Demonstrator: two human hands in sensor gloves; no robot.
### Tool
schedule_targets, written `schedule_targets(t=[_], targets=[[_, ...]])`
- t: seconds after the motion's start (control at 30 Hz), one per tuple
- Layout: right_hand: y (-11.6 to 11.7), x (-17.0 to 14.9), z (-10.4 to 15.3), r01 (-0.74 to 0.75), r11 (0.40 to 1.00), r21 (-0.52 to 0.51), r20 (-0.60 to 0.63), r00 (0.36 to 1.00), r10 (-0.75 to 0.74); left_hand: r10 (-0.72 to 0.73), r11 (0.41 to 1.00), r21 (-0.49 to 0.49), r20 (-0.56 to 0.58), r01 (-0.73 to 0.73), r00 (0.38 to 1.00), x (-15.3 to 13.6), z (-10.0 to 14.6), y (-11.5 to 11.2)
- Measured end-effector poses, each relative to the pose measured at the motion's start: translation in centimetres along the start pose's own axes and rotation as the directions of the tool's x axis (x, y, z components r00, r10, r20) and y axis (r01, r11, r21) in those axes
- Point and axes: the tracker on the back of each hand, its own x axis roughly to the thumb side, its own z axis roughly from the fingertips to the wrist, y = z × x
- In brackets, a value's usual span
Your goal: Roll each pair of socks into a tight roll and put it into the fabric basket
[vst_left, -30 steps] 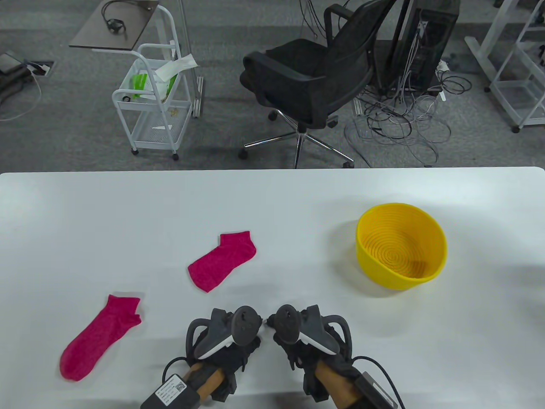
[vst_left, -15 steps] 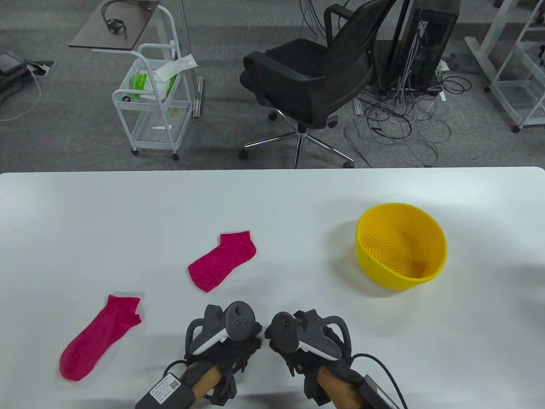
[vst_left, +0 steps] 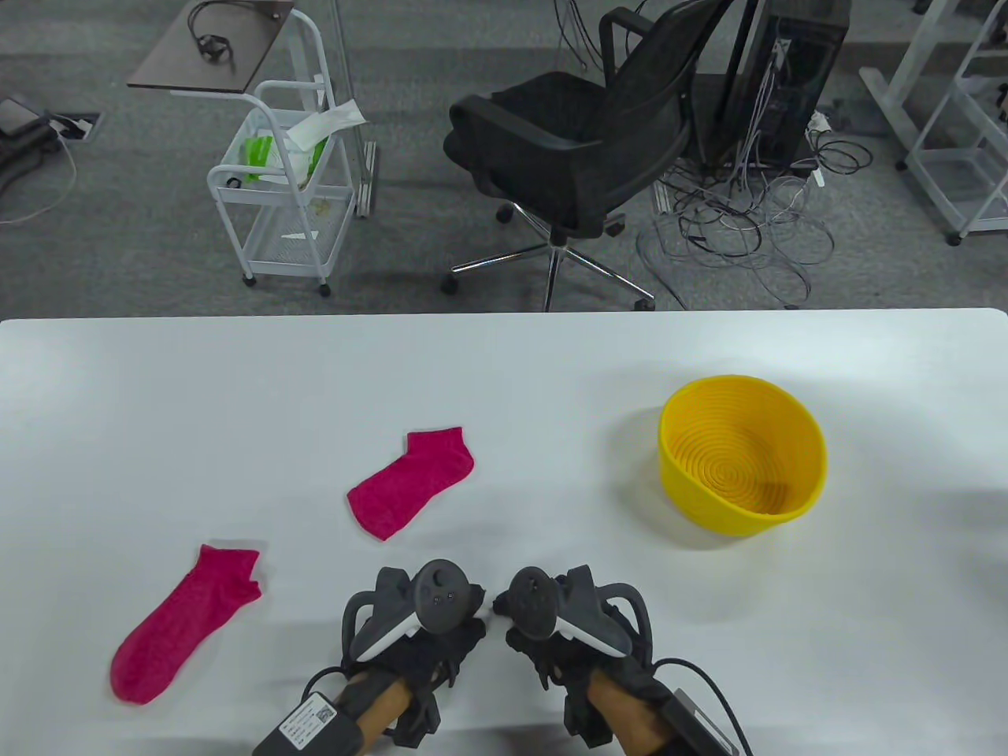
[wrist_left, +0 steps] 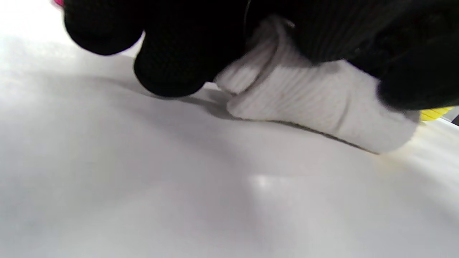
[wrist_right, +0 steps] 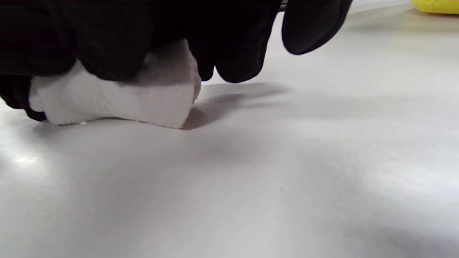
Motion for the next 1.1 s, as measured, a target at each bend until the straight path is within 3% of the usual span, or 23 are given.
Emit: schedule_targets(t=[0.17,0.43,0.83,0.97,1.1], targets=[[0.2,-0.2,-0.3,0.007,1.000,0.005,-0.026,1.000,-0.007,0.000,0.999,0.049,0.005,0.000,1.000,-0.1,0.5,0.9],[0.3,-0.3,-0.4,0.038,0.999,0.012,-0.040,0.998,-0.038,-0.065,0.998,0.008,-0.017,0.065,0.998,0.0,0.0,-0.1],[-2.6,0.9,1.6,0.035,0.991,-0.132,0.085,0.996,-0.024,-0.049,0.997,-0.051,0.008,0.049,0.999,0.2,-0.2,-0.3],[-2.4,1.4,1.8,-0.015,0.994,-0.109,0.107,0.994,0.026,-0.029,0.997,-0.076,0.020,0.030,0.999,0.2,-0.3,-0.4],[-1.4,1.2,1.1,-0.063,0.998,-0.024,0.074,0.995,0.064,-0.025,0.998,-0.052,0.017,0.026,1.000,0.1,-0.2,-0.5]])
